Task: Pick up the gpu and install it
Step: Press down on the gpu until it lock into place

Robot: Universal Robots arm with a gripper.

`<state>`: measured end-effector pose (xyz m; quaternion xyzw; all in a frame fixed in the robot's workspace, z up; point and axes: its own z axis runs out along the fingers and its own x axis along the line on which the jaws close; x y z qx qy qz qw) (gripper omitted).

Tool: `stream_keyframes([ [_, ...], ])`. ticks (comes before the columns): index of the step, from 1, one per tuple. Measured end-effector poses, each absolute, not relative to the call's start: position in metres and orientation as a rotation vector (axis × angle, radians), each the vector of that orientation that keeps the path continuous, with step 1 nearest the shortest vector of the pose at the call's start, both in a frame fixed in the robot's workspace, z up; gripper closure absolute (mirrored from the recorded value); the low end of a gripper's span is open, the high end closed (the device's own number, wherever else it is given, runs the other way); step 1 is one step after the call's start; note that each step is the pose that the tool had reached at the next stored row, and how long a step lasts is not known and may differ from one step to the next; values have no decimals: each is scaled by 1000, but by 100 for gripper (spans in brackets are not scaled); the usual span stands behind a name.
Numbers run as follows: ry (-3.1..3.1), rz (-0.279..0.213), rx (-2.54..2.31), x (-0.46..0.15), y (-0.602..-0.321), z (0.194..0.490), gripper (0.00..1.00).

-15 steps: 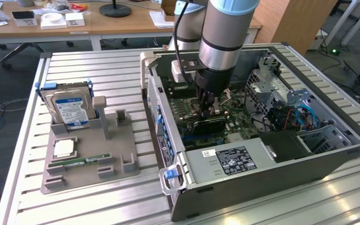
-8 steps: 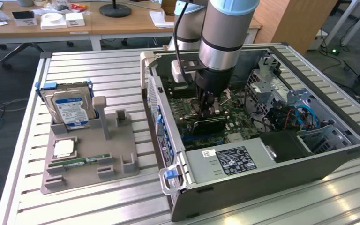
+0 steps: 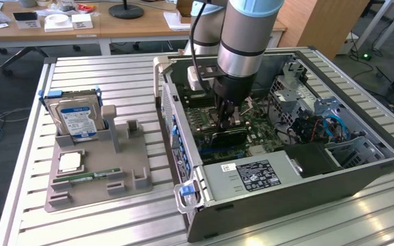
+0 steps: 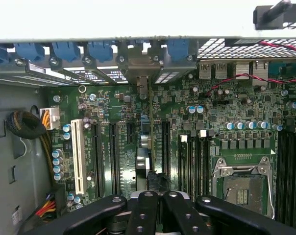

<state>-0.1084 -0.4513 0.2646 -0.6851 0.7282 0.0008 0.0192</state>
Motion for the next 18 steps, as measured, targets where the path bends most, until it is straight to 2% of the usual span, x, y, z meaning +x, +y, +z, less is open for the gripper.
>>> stream_keyframes([
  [18, 2260, 2, -2126, -110, -451, 264, 89],
])
